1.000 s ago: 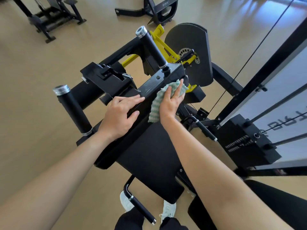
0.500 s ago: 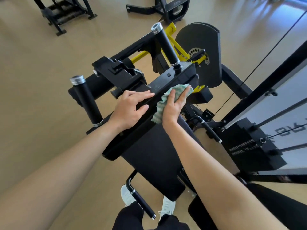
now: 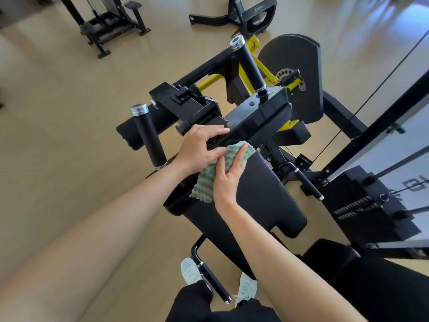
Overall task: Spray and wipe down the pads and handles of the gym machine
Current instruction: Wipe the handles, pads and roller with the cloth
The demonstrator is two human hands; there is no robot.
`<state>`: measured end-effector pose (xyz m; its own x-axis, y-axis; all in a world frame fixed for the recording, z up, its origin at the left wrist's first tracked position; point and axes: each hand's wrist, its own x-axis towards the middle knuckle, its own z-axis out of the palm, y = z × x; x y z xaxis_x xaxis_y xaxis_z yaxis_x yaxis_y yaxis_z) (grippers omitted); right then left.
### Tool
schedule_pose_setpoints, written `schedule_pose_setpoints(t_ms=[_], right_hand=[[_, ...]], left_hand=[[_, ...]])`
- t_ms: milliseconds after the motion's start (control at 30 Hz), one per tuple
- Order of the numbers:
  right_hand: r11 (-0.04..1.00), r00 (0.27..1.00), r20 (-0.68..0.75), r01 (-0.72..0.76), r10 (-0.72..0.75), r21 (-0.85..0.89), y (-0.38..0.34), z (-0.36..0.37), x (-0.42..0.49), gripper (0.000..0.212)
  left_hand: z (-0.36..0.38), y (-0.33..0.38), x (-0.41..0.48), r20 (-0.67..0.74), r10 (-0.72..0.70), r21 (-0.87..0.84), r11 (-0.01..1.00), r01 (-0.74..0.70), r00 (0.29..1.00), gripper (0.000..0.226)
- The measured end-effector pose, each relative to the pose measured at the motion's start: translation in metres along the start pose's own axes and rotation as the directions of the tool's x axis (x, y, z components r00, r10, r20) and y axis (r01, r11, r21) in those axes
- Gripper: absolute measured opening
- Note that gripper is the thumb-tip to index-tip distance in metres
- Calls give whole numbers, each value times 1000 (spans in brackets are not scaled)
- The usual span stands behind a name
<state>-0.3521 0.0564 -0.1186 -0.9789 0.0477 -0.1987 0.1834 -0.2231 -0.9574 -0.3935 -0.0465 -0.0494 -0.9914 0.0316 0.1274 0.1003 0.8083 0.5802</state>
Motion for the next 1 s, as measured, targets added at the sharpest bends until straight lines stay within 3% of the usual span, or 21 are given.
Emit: schedule_pose_setpoints(t_ms=[367, 467, 567, 667, 800, 900, 1000], right_hand=[[998, 998, -58, 17, -21, -62, 7, 20, -18, 63], [995, 994, -96, 34, -43, -89, 0, 14, 2, 61], [994, 993, -109, 32, -44, -106, -6, 5, 17, 62], [995, 987, -157, 1, -16, -98, -8, 7, 22, 63], [996, 982, -185, 7, -23, -88, 3, 23, -3, 66], [993, 985, -170, -43, 23, -112, 22, 41, -35, 71], [990, 989, -132, -75, 59, -119, 39, 60, -75, 77]], left_hand=[[-13, 9, -23, -25, 16, -54, 998, -17, 1000, 38], [-23, 7, -44, 73, 13, 2, 1000, -14, 997, 51], [-34, -1, -80, 85, 40, 78, 996, -47, 996, 60], [-43, -17, -122, -20, 90, 154, 984, -86, 996, 52], [-45, -47, -162, -272, 55, 190, 982, -2, 961, 30], [-39, -59, -168, -334, 11, 106, 994, 26, 942, 31], [-40, -64, -164, -289, -63, -83, 996, 41, 955, 34]])
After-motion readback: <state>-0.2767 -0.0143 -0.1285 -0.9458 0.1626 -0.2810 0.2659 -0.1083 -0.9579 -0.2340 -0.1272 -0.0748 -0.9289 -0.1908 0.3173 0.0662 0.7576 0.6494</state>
